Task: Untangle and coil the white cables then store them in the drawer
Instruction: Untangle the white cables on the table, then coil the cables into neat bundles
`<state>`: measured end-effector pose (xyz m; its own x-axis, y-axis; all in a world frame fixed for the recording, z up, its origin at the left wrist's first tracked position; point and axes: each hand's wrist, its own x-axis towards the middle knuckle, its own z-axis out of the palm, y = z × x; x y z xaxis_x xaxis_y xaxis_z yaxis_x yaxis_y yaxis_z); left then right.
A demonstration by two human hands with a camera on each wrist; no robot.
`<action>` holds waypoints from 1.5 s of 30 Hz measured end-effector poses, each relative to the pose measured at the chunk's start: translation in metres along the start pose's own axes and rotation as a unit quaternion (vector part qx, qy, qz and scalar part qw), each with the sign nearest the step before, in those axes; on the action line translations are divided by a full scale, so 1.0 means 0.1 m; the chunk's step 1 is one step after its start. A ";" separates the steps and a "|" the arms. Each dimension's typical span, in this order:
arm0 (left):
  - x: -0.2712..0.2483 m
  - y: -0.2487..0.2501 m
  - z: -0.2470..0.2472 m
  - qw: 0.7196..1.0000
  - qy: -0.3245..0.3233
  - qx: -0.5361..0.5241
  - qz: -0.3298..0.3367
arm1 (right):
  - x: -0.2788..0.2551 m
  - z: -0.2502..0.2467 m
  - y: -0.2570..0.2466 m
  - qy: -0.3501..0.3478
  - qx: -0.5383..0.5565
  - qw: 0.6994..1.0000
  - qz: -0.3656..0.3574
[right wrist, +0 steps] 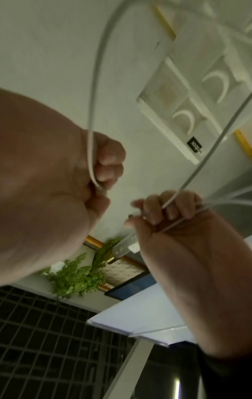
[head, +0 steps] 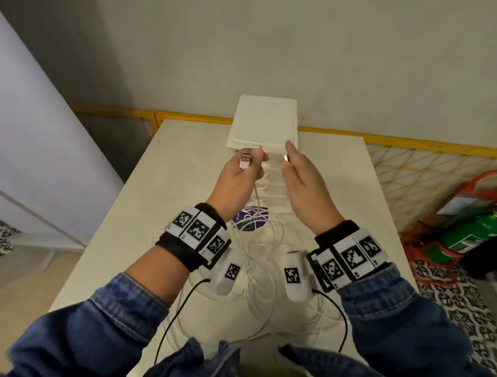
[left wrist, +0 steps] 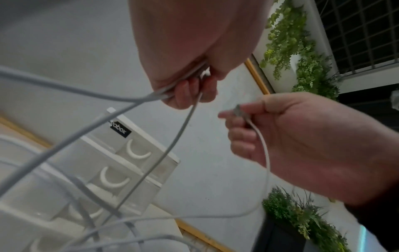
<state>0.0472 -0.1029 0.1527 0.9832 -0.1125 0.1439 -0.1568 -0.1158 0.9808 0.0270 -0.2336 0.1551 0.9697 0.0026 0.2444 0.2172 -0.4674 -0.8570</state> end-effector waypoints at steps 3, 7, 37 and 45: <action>-0.16 0.08 0.08 0.998 -0.052 -0.020 -0.007 | -0.08 0.01 -0.07 0.060 0.067 0.996 -0.009; -0.32 0.14 0.11 0.994 -0.088 -0.054 -0.038 | -0.20 -0.10 -0.10 0.077 0.158 0.984 0.028; -0.11 -0.36 -0.71 0.953 0.092 -0.237 -0.163 | -0.19 0.11 0.10 -0.042 0.047 0.998 -0.008; -0.18 -0.71 -1.03 0.948 0.151 -0.183 -0.214 | -0.09 0.12 0.15 -0.073 -0.111 0.990 -0.041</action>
<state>0.0506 0.0090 0.0937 0.9400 0.1617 -0.3004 0.2509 0.2689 0.9299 0.0234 -0.2301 0.1342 0.9589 0.1689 0.2280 0.2826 -0.6425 -0.7123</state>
